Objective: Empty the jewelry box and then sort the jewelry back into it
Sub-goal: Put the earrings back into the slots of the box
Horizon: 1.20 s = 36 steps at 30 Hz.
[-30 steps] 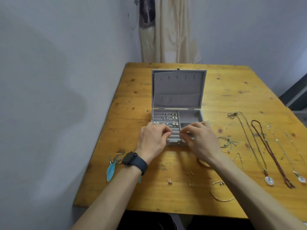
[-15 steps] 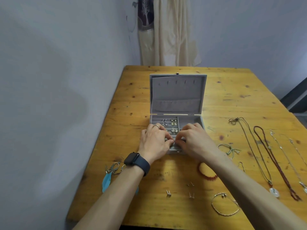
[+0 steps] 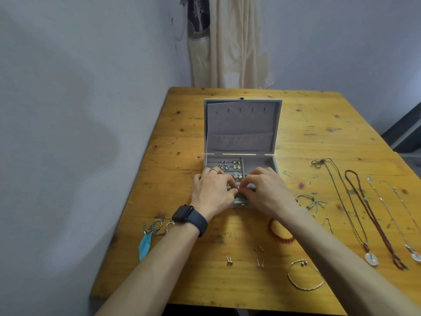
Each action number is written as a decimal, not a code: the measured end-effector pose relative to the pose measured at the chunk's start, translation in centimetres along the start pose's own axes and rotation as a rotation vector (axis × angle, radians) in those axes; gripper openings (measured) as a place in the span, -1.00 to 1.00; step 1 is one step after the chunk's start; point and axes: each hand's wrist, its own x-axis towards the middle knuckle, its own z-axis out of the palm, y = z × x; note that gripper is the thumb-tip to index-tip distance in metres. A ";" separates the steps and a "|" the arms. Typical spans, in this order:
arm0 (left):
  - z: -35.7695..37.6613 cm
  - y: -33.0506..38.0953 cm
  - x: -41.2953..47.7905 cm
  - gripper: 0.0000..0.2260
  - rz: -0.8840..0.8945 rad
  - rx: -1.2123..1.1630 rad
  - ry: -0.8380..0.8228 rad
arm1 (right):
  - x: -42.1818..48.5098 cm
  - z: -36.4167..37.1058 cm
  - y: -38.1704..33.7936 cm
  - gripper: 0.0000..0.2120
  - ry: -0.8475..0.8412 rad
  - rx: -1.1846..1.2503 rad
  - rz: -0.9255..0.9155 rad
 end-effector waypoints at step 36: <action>-0.7 -2.5 -11.9 -0.85 0.166 -0.121 0.098 | -14.3 4.3 -1.7 -0.85 0.222 0.112 -0.083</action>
